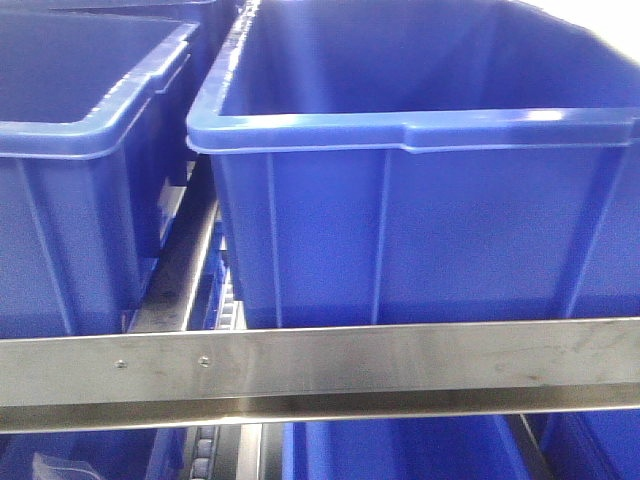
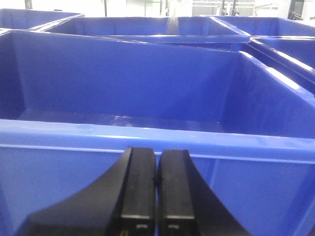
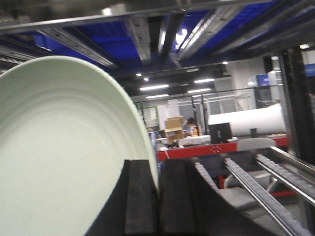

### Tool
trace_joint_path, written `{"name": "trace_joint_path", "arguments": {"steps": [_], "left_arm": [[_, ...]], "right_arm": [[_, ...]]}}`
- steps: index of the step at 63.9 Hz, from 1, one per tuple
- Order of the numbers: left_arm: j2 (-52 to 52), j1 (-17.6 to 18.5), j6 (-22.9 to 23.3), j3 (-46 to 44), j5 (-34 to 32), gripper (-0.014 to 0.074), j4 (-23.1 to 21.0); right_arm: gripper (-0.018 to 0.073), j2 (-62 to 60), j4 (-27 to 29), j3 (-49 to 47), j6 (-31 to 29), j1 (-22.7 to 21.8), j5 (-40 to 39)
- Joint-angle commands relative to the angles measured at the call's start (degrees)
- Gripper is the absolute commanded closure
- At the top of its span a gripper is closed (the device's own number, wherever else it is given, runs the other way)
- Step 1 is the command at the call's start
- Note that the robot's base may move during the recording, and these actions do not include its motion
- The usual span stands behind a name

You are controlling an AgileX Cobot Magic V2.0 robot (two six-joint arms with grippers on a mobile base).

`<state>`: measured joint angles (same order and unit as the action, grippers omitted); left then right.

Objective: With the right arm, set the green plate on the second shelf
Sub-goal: 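Lower the plate into the blue bin on the shelf with the right gripper, then open the right gripper to release the plate in the bin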

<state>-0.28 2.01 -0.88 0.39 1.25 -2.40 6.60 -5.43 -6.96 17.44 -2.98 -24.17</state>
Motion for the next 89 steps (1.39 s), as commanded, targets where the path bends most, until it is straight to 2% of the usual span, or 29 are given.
{"name": "trace_joint_path", "arguments": {"steps": [1,12,17,24,35,39,47,52,58,61,66,71,75,89], "left_arm": [[-0.92,0.26,0.08,2.4,-4.86,0.0466,-0.32],[-0.92,0.26,0.08,2.4,-4.86,0.0466,-0.32],[-0.92,0.26,0.08,2.4,-4.86,0.0466,-0.32],[-0.92,0.26,0.08,2.4,-4.86,0.0466,-0.32],[-0.92,0.26,0.08,2.4,-4.86,0.0466,-0.32],[-0.92,0.26,0.08,2.4,-4.86,0.0466,-0.32],[-0.92,0.26,0.08,2.4,-4.86,0.0466,-0.32],[-0.92,0.26,0.08,2.4,-4.86,0.0466,-0.32],[-0.92,0.26,0.08,2.4,-4.86,0.0466,-0.32],[-0.92,0.26,0.08,2.4,-4.86,0.0466,-0.32],[-0.92,0.26,0.08,2.4,-4.86,0.0466,-0.32],[-0.92,0.26,0.08,2.4,-4.86,0.0466,-0.32],[-0.92,0.26,0.08,2.4,-4.86,0.0466,-0.32],[-0.92,0.26,0.08,2.4,-4.86,0.0466,-0.32]], "right_arm": [[0.0503,3.99,-4.1,-4.16,4.2,-0.29,-7.85],[0.0503,16.21,-4.39,-8.15,11.38,-0.29,-10.89],[0.0503,23.56,-4.39,-9.95,11.76,-0.29,-12.42],[0.0503,35.03,-4.57,-12.94,12.03,-0.29,-18.95],[0.0503,50.94,-6.4,-20.44,16.06,-0.29,-27.88],[0.0503,55.58,-7.97,-23.89,18.25,-0.29,-27.9],[0.0501,63.83,-15.03,-32.22,24.22,0.6,-23.79],[0.05,67.13,-18.16,-36.35,24.76,2.51,-20.35],[0.0496,70.21,-18.88,-40.38,24.76,4.47,-17.6],[0.0471,71.66,-18.88,-42.12,24.76,5.54,-16.33],[0.0379,73.83,-18.9,-44.62,24.76,6.76,-12.88],[0.0228,76.09,-18.95,-46.65,24.76,7.43,-9.58],[0.0162,77.12,-18.95,-47.32,24.76,7.52,-9.32],[0.0144,78.01,-20.39,-48.96,24.76,7.63,-10.07]]}}
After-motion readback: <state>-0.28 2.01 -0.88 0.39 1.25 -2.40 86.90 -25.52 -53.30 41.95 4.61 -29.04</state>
